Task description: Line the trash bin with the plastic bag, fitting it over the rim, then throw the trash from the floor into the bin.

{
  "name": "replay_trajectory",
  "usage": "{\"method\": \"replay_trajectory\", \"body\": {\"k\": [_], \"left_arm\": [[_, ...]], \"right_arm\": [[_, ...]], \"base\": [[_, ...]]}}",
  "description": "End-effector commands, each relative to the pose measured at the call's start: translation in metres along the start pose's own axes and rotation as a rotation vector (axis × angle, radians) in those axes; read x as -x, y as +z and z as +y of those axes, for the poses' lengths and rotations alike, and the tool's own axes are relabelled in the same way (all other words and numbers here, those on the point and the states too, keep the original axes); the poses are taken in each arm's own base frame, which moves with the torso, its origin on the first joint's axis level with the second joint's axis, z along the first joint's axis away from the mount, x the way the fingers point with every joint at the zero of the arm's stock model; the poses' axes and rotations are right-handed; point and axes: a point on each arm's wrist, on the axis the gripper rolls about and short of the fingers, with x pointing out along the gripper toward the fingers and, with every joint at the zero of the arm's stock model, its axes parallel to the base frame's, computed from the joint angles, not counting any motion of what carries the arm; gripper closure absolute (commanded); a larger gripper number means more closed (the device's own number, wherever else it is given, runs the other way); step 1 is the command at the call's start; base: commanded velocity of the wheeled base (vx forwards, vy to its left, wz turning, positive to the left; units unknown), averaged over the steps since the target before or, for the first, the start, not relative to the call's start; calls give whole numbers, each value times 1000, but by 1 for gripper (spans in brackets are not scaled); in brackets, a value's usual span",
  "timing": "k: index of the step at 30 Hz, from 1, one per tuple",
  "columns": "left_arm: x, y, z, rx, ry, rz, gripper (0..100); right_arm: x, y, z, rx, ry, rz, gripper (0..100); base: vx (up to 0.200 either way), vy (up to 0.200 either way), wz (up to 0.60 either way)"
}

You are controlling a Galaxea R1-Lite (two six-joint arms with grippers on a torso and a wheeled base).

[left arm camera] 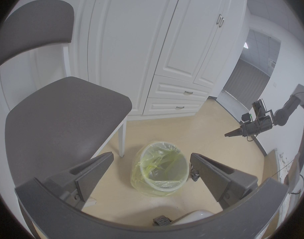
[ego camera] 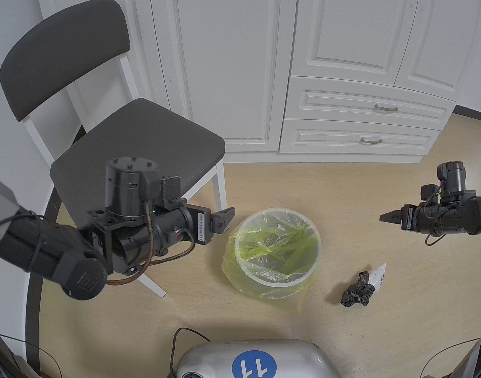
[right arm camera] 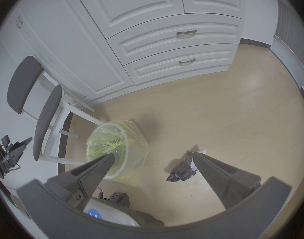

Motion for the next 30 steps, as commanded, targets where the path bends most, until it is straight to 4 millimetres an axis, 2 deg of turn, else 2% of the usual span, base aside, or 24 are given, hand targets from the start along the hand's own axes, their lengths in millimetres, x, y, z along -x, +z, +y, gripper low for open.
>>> {"method": "replay_trajectory", "body": {"k": [1,7,15,17,23,30], "left_arm": [[40,12,1,29,-13,-78,0],[76,10,5,37,-13,-115,0],[106,4,8,45,-9,-144,0],[120,3,9,46,-16,-183,0],[135,0,13,50,23,-219,0],[137,2,21,53,86,-234,0]], "right_arm": [[35,-7,-2,-4,-14,-62,0],[56,-13,-8,-18,-39,-87,0],[64,-11,-17,-18,-97,-113,0],[65,-12,-24,23,-183,-117,0],[69,-15,-28,53,-248,-139,0],[62,-19,-39,44,-273,-166,0]], "base": [[0,0,0],[0,0,0],[0,0,0],[0,0,0],[0,0,0],[0,0,0]]}}
